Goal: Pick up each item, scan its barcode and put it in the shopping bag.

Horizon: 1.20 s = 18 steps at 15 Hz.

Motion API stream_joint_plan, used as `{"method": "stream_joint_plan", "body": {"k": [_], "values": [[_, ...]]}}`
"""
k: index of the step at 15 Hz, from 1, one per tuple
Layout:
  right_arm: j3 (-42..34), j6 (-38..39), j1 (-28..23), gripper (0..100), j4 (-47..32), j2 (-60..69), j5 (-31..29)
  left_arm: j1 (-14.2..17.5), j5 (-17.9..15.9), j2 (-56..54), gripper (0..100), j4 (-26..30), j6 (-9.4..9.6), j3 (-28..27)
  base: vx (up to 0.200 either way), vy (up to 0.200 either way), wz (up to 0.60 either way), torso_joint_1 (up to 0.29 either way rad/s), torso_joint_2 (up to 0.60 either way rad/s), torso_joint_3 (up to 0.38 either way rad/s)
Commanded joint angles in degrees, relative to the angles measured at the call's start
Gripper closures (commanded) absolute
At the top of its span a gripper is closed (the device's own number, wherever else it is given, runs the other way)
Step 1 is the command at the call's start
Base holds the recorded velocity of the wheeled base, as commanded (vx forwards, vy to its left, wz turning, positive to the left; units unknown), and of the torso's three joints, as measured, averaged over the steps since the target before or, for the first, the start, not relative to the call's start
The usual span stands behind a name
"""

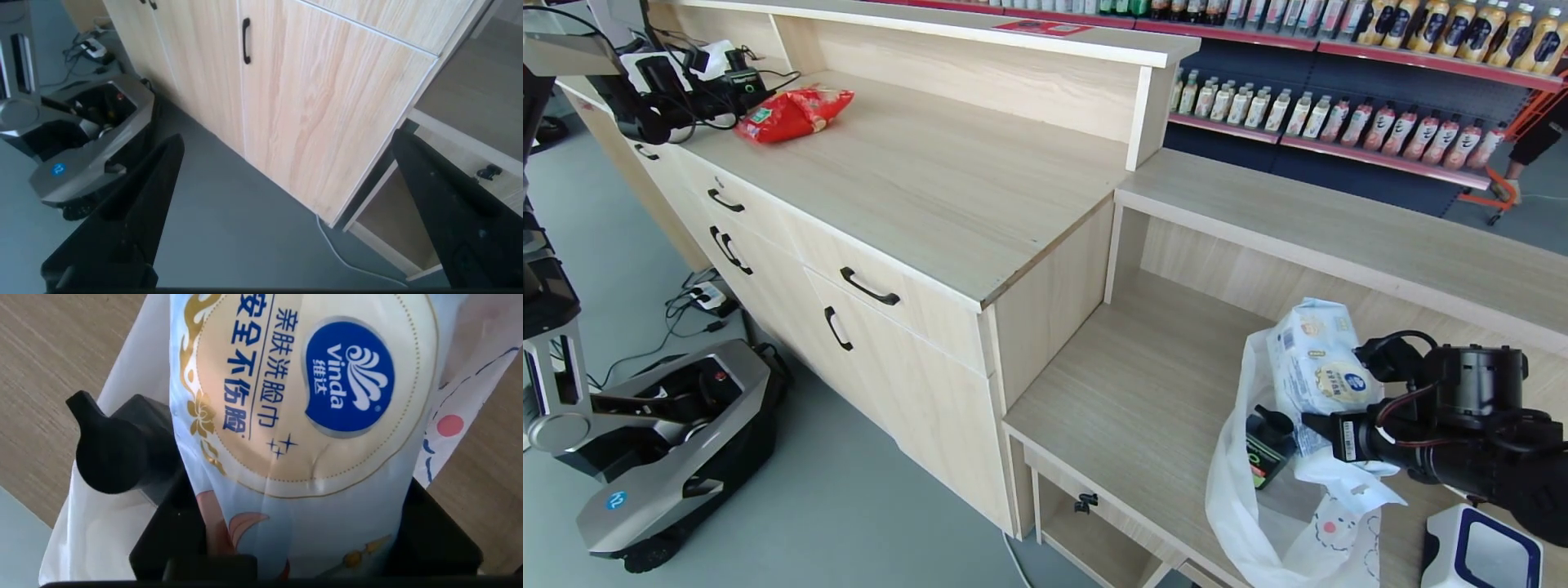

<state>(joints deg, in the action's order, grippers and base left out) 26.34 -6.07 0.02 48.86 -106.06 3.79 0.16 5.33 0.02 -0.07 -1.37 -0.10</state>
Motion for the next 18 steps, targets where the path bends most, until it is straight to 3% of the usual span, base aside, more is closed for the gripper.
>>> {"method": "stream_joint_plan", "body": {"k": [1,5,11,18], "values": [[-0.24,-3.07,-0.55,100,0.1,-0.47,-0.1,0.02,0.03,-0.02,0,-0.01,-0.04,0.01,0.0,0.0,0.0,0.0,0.0,0.0],[-0.42,-10.89,-2.84,100,3.17,-0.38,0.25,0.02,0.03,-0.02,0,-0.01,-0.04,0.01,0.0,0.0,0.0,0.0,0.0,0.0],[-1.91,-12.56,-2.75,100,0.18,-1.7,7.28,0.02,0.03,-0.02,0,-0.01,-0.04,0.01,0.0,0.0,0.0,0.0,0.0,0.0],[-0.59,-14.41,-4.33,100,-0.7,-2.57,7.37,0.02,0.03,-0.02,0,-0.01,-0.04,0.01,0.0,0.0,0.0,0.0,0.0,0.0]]}}
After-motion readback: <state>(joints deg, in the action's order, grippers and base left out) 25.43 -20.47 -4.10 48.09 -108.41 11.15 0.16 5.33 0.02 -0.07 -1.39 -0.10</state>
